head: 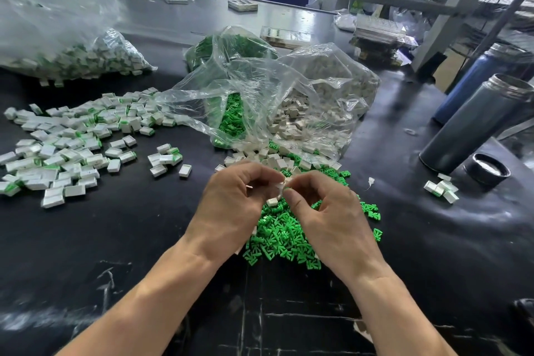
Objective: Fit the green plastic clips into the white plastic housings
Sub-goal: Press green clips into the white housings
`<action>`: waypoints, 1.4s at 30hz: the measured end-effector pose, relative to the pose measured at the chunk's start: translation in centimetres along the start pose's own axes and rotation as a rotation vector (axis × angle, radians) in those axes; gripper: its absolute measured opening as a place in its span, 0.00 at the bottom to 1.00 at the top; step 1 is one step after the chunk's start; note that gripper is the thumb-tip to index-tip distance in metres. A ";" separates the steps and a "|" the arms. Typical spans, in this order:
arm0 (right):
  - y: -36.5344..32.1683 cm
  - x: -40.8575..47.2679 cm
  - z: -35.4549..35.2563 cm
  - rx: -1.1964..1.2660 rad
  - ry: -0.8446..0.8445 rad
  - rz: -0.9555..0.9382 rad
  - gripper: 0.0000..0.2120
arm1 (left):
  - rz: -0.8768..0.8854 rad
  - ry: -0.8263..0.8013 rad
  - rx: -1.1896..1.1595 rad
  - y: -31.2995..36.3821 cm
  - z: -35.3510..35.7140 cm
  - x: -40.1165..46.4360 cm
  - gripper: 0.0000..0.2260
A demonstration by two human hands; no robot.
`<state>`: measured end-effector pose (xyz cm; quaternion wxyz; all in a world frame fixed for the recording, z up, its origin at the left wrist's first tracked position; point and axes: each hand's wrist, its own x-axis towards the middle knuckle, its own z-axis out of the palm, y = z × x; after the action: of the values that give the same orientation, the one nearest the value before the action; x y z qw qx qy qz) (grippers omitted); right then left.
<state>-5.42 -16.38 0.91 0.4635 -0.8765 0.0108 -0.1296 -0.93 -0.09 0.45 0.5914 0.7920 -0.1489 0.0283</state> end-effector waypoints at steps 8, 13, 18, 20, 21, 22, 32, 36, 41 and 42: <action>0.1 -0.1 0.5 0.038 0.057 -0.002 0.04 | 0.000 -0.036 0.098 0.1 -0.4 0.4 0.10; 0.1 -0.2 0.8 0.073 0.075 0.022 0.05 | -0.015 -0.049 -0.019 0.2 -0.5 0.4 0.11; 0.0 -0.1 0.5 -0.075 0.078 -0.030 0.05 | 0.067 -0.077 0.105 0.2 -0.6 0.6 0.09; 0.0 -0.1 0.5 -0.112 0.064 -0.042 0.05 | 0.102 -0.098 0.170 0.2 -0.7 0.6 0.09; 0.0 -0.1 0.5 -0.129 0.051 -0.047 0.04 | 0.118 -0.112 0.202 0.3 -0.8 0.7 0.09; -0.1 -0.1 0.5 -0.147 0.042 -0.055 0.04 | 0.135 -0.126 0.228 0.3 -0.9 0.7 0.08; 0.2 0.4 0.4 0.166 0.059 0.067 0.08 | 0.107 -0.085 0.055 0.3 -0.8 0.8 0.09; -0.2 0.9 -0.1 0.500 0.001 0.135 0.03 | 0.047 -0.093 -0.087 0.4 -0.8 0.9 0.08; -0.2 0.6 0.6 0.581 -0.032 0.231 0.29 | 0.001 -0.100 -0.165 0.5 -0.5 0.5 0.04; -0.2 0.5 0.9 0.559 -0.057 0.249 0.33 | -0.003 -0.109 -0.186 0.5 -0.4 0.4 0.04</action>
<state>-4.76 -15.63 0.71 0.6992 -0.7102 0.0688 -0.0452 -0.60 0.05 1.17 0.6535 0.7342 -0.1817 -0.0295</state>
